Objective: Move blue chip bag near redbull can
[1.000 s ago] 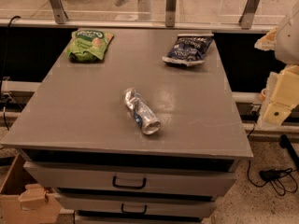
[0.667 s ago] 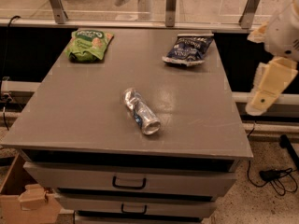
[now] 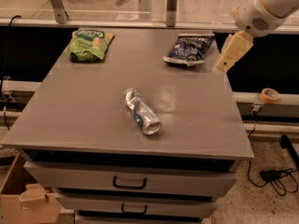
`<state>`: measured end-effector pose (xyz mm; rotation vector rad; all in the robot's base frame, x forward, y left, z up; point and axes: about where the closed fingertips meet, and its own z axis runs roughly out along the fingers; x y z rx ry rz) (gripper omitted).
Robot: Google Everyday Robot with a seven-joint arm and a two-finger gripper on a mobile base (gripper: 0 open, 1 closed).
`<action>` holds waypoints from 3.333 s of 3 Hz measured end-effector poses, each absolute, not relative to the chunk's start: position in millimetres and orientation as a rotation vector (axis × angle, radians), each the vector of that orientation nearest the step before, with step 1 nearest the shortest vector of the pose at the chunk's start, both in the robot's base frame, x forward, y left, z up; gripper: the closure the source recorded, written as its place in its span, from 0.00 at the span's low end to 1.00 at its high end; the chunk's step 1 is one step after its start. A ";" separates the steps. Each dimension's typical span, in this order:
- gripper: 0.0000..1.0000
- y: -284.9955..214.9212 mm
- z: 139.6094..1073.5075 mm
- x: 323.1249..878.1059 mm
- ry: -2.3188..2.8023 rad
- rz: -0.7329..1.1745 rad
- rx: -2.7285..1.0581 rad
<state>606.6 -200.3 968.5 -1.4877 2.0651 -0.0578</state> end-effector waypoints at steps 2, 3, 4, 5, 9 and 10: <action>0.00 -200.1 968.1 598.2 2.073 -0.059 -1.503; 0.00 -189.8 949.2 633.8 2.084 -0.007 -1.407; 0.00 -178.5 909.4 699.0 2.112 0.139 -1.234; 0.00 -174.6 879.7 731.4 2.152 0.220 -1.111; 0.65 -166.1 853.3 743.6 2.183 0.362 -0.974; 0.88 -168.5 869.9 739.7 2.147 0.335 -0.982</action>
Offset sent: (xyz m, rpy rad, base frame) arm 0.0074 0.0087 -0.0066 0.0457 0.0004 -0.0194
